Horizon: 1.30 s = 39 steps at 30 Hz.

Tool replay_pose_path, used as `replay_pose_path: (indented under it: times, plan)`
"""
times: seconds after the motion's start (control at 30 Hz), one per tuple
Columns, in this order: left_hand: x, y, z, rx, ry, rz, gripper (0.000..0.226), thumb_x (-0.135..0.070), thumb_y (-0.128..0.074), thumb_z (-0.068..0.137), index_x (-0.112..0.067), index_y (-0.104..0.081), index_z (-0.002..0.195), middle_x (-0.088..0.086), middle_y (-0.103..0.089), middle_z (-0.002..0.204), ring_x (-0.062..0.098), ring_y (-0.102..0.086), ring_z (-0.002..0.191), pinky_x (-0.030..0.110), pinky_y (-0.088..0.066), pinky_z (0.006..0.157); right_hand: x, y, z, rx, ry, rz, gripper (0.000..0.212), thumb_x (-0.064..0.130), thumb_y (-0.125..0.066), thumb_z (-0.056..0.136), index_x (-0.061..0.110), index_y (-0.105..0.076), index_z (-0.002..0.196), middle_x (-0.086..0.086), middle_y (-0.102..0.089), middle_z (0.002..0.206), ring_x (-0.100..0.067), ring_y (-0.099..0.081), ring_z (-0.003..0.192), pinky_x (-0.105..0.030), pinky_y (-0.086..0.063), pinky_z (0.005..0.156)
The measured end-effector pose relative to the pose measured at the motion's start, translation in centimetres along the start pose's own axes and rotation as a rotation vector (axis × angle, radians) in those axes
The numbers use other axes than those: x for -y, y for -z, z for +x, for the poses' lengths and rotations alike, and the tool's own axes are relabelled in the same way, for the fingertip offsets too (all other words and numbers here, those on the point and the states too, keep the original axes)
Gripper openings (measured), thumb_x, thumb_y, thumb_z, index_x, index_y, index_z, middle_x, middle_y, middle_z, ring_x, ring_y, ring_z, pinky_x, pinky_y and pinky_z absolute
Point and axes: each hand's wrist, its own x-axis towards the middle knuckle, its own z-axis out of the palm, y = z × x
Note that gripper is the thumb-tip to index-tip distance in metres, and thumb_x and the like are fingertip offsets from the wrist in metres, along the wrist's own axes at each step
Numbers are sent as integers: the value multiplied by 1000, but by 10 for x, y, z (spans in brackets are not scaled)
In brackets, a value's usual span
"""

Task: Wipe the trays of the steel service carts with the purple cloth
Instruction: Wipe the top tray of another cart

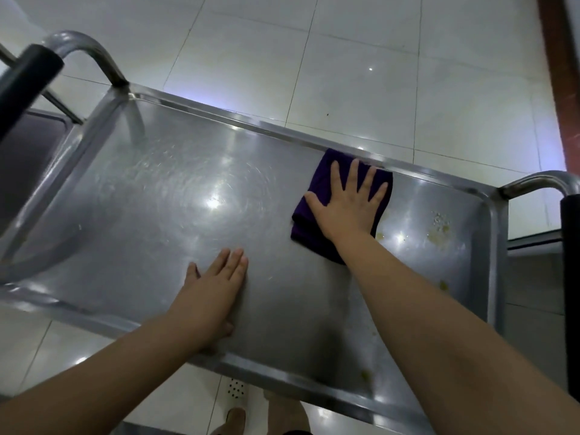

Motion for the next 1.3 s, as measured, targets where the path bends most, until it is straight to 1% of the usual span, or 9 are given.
replay_pose_path:
  times: [0.33,0.5,0.57,0.7,0.87,1.0,1.17,1.23,1.3]
  plan:
    - [0,-7,-6,-60,-16,8,118,-42,-72,78,-16,19,149,3,26,156,23,19,144,56,-7,115,19,-39,-153,-4,30,-2,87,77,-5,80,31,10,152,-7,17,160,-37,21,144,-59,16,112]
    - [0,-9,-8,-72,-25,0,120,-43,-75,76,-14,16,150,3,23,157,24,16,145,59,-8,113,23,-54,-212,-12,23,37,80,72,-12,86,31,4,153,-7,11,161,-35,19,145,-57,12,115]
    - [0,-9,-10,-80,-39,1,121,-43,-76,75,-14,14,150,3,21,158,24,15,145,60,-10,112,22,-58,-231,-14,7,48,74,65,-15,90,31,-4,154,-8,1,162,-36,12,146,-56,7,116]
    - [0,-7,-14,-80,-53,9,122,-44,-77,73,-14,12,151,2,19,158,23,13,146,59,-13,112,19,-63,-264,-53,-31,41,62,48,-28,93,27,-27,151,-10,-27,157,-37,-18,145,-54,-9,113]
    - [-1,-6,-13,-73,-49,20,124,-46,-78,72,-14,12,151,2,20,158,23,13,146,59,-14,112,12,-62,-279,-1,-38,52,60,42,-33,89,26,-35,147,-10,-35,153,-37,-31,141,-53,-17,109]
    - [-2,-1,-12,-69,-44,34,122,-47,-76,73,-14,11,151,3,19,158,23,12,146,57,-15,112,7,-62,-255,-9,-33,44,60,45,-28,91,27,-29,148,-10,-32,154,-38,-27,142,-54,-12,111]
    - [-23,10,-13,-40,27,209,110,-47,-67,82,-5,9,150,14,14,158,32,4,146,59,-15,113,-15,-43,-194,49,44,21,64,52,7,84,36,13,146,-4,10,161,-33,15,146,-50,16,115]
    - [-45,16,-10,-67,23,250,107,-51,-62,84,-3,7,149,18,12,158,34,4,146,60,-8,113,-24,-36,-170,46,79,9,66,52,8,83,36,14,147,-3,12,161,-32,17,146,-50,16,116]
    - [-70,21,-1,-78,-9,198,108,-54,-60,84,-5,12,149,17,15,157,32,9,146,60,-2,113,-33,-33,-149,29,115,0,68,52,3,86,35,4,151,-4,7,162,-32,13,147,-51,14,116]
